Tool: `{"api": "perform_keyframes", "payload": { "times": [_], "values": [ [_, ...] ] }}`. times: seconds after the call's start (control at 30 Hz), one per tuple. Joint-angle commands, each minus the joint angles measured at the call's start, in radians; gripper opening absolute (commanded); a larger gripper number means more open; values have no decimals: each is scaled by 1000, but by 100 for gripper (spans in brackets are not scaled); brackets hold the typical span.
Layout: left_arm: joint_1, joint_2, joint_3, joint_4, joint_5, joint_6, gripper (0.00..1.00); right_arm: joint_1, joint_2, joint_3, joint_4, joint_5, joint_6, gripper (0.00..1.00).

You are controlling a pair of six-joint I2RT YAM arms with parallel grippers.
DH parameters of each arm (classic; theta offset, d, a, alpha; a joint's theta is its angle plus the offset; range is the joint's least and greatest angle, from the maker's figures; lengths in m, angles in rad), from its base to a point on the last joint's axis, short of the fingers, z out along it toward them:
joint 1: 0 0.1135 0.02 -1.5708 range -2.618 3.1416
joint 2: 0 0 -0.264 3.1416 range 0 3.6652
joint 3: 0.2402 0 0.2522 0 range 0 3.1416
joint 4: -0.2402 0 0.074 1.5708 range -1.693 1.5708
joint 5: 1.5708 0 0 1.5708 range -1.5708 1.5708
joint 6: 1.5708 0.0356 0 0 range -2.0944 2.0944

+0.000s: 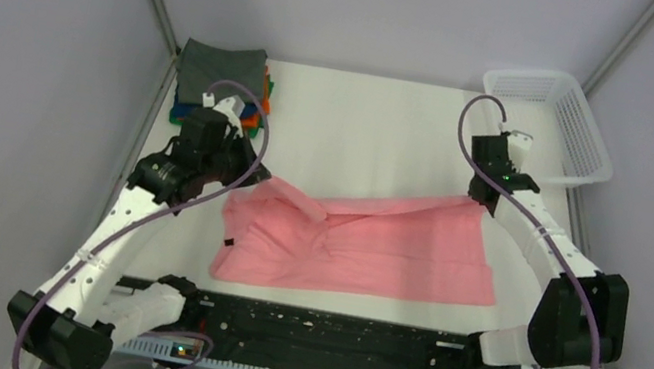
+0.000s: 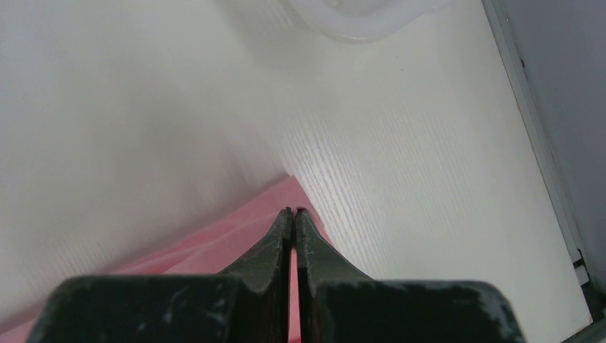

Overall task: Fold and stack the t-shirts
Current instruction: Fold the other side of the tshirt into a rectangle

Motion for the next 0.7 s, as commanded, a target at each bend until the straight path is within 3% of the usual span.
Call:
{"api": "perform_keyframes", "payload": {
  "times": [0.0, 0.37, 0.47, 0.53, 0.6, 0.67],
  "values": [
    [-3, -70, -34, -1, 39, 36, 0, -10, -46, 5, -32, 10, 2, 0],
    [-3, -222, -269, -34, 78, 7, 0, -10, -181, -161, -160, 6, 73, 0],
    [-4, -249, -333, -60, 120, -14, 0, -10, -176, -206, -180, -8, 112, 5],
    [-3, -276, -384, -91, 142, -36, 8, -11, -165, -220, -204, 8, 142, 16],
    [-3, -318, -431, -131, 157, -58, 21, -10, -156, -217, -235, 31, 176, 35],
    [-3, -368, -470, -156, 193, -66, 48, -10, -156, -202, -254, 49, 197, 50]
  ]
}}
